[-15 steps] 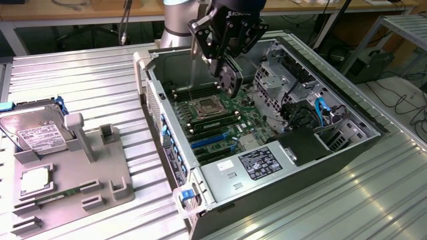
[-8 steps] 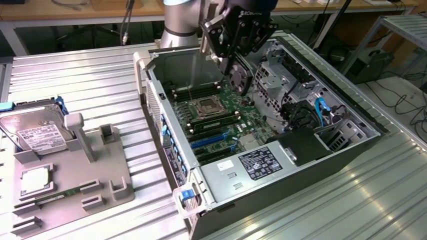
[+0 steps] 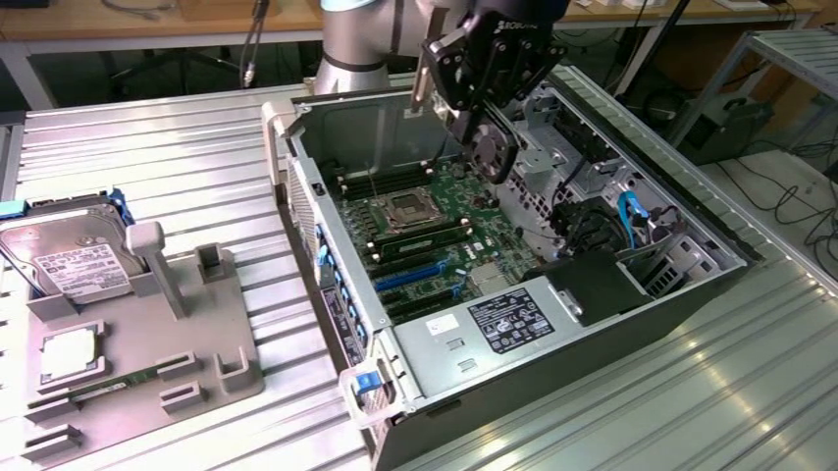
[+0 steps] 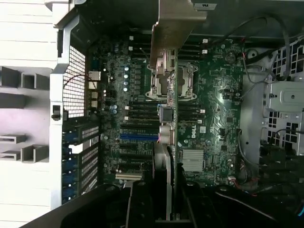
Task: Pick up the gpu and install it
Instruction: 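Pick up the gpu and move the gpu toward the slot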
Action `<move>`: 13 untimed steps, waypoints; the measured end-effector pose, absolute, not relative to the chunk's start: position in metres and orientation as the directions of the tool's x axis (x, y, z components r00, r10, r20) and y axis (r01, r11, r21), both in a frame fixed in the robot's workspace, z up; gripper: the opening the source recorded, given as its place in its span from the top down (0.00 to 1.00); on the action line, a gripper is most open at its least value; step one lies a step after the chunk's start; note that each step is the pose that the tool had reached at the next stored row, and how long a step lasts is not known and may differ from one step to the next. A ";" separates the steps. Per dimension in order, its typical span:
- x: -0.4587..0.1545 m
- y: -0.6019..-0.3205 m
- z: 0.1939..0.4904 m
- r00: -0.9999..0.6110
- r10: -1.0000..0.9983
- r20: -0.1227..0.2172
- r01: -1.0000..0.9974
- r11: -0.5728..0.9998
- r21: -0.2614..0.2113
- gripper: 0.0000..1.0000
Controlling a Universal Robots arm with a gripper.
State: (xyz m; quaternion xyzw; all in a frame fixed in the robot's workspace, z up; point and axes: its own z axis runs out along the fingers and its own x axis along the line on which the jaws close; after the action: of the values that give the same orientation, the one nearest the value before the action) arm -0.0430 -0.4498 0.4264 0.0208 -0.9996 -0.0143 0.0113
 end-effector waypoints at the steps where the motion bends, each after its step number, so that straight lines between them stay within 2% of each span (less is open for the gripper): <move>1: -0.040 -0.450 0.426 -0.999 -0.042 0.022 -0.041 0.999 0.029 0.72; 13: -0.011 -0.450 0.425 -1.000 -0.021 0.022 -0.020 0.999 0.029 0.72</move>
State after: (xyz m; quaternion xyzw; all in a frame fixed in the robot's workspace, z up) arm -0.0114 -0.4496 0.4249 0.0104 -0.9998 -0.0145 0.0111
